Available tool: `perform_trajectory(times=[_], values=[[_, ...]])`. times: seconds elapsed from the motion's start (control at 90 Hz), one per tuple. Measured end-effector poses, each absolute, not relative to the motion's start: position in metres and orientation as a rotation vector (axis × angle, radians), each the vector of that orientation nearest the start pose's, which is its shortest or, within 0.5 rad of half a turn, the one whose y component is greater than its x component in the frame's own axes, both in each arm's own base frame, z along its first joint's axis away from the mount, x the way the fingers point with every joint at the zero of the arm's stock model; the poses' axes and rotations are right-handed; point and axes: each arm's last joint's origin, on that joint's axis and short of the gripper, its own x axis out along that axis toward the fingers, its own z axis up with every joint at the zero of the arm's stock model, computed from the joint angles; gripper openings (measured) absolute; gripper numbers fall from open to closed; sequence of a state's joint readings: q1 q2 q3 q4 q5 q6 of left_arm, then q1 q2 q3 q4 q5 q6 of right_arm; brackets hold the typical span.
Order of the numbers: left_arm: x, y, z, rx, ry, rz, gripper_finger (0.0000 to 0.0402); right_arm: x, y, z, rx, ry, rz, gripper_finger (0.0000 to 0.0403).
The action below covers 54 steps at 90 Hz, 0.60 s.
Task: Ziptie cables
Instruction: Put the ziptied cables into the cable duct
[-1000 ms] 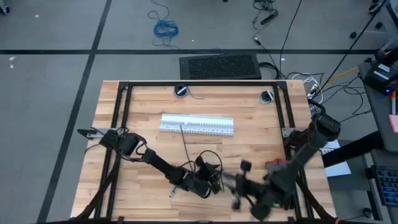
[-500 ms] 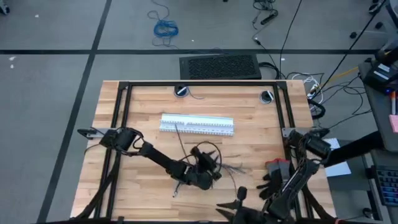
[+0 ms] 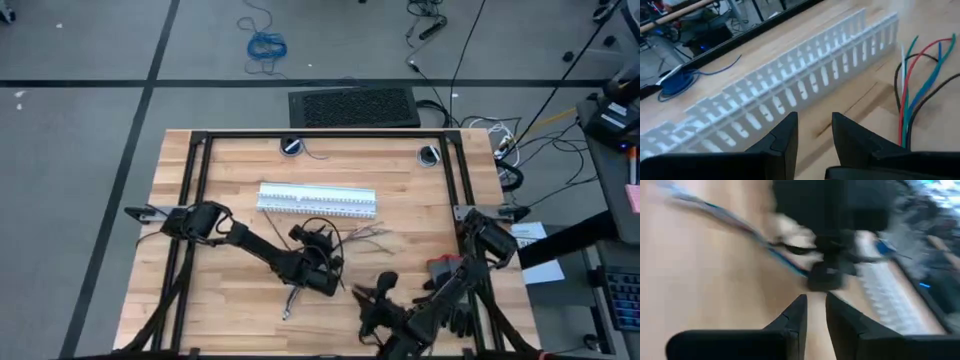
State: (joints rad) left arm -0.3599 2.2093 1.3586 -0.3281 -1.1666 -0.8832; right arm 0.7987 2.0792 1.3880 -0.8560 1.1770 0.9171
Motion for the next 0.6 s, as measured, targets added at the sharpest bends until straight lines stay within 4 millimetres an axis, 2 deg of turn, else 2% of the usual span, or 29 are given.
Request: perform_trajectory(times=[0.144,0.322,0.467,0.6], values=[[0.397,-0.118,0.096,0.027,0.518,0.964,0.0112,0.297,0.221,0.145,-0.509,0.665,-0.693,0.0055],[0.388,-0.133,0.091,-0.006,0.626,0.881,0.0111,0.31,0.186,0.131,-0.587,0.828,-0.707,0.0028],[0.374,-0.145,0.089,-0.001,0.661,0.885,0.0111,0.311,0.169,0.107,-0.57,0.961,-0.622,0.0004],[0.37,-0.169,0.09,-0.007,0.646,0.795,0.0111,0.317,0.161,0.101,-0.522,0.95,-0.555,0.0002]])
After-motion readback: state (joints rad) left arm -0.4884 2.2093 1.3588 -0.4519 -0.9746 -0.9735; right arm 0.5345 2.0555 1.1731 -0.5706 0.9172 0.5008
